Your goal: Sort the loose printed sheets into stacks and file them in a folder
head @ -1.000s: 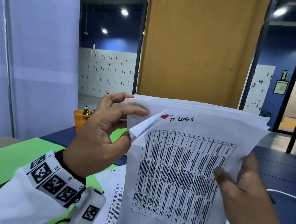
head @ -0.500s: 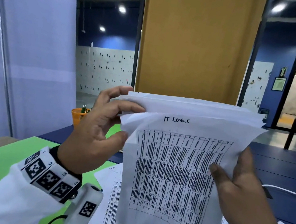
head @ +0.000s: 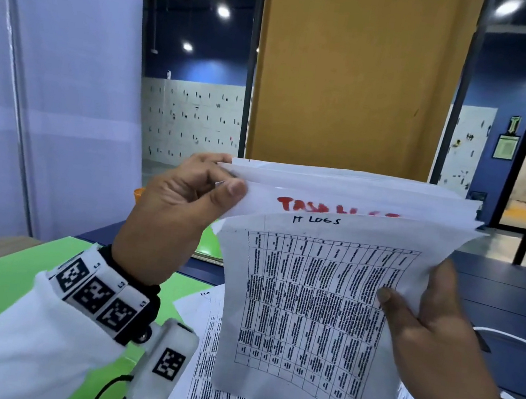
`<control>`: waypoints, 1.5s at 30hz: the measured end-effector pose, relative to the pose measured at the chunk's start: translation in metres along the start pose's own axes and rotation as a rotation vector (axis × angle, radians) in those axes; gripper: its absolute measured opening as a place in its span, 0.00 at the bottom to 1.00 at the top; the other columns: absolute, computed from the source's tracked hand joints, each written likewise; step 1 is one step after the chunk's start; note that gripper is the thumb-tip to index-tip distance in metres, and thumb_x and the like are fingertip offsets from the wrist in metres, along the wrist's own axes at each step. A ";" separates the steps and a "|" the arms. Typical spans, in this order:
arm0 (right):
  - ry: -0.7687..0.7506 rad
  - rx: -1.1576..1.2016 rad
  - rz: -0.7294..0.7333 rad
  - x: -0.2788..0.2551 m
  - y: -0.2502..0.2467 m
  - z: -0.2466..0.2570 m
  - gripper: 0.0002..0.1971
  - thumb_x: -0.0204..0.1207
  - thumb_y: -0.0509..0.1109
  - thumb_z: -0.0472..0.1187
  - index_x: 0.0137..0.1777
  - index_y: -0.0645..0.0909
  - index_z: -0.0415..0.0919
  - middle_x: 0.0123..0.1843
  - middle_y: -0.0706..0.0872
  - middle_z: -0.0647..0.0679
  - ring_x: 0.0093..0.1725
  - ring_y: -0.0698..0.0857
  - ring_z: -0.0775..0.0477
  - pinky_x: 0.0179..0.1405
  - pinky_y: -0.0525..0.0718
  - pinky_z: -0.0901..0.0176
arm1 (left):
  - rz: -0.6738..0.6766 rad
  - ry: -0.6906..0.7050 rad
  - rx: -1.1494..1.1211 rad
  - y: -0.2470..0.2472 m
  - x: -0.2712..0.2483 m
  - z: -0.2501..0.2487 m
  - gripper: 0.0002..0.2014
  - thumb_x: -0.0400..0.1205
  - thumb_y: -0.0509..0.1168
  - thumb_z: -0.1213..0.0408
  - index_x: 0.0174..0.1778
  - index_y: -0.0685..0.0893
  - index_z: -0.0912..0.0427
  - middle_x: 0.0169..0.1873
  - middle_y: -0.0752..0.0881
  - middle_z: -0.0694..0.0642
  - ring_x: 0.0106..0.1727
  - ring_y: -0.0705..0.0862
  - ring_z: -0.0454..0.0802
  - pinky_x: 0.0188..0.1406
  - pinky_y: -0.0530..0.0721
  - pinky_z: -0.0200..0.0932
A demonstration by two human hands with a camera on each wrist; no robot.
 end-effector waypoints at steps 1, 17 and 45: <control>-0.006 0.001 0.001 0.000 0.000 0.000 0.23 0.81 0.68 0.33 0.62 0.67 0.62 0.57 0.82 0.70 0.54 0.79 0.79 0.44 0.70 0.90 | 0.013 -0.081 -0.073 0.002 0.000 -0.002 0.12 0.81 0.73 0.55 0.31 0.86 0.50 0.44 0.84 0.53 0.47 0.82 0.51 0.48 0.80 0.46; 0.005 0.026 -0.021 -0.001 0.003 -0.001 0.33 0.83 0.66 0.32 0.81 0.59 0.57 0.70 0.77 0.71 0.59 0.72 0.87 0.60 0.68 0.86 | 0.148 -0.325 -0.227 0.010 -0.021 0.033 0.50 0.74 0.57 0.20 0.89 0.62 0.46 0.78 0.81 0.47 0.78 0.81 0.54 0.76 0.78 0.67; 0.226 -0.113 0.035 -0.025 0.043 -0.036 0.24 0.75 0.59 0.22 0.69 0.64 0.42 0.62 0.81 0.46 0.48 0.80 0.55 0.43 0.79 0.67 | -0.168 -0.777 0.040 0.063 -0.087 0.080 0.17 0.71 0.67 0.59 0.56 0.81 0.59 0.43 0.88 0.57 0.46 0.84 0.64 0.53 0.81 0.55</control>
Point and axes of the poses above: each hand's wrist, its own x-axis towards the middle knuckle, its own y-axis out of the palm, z = x × y, the point moved 1 cm from there along x, towards the middle knuckle
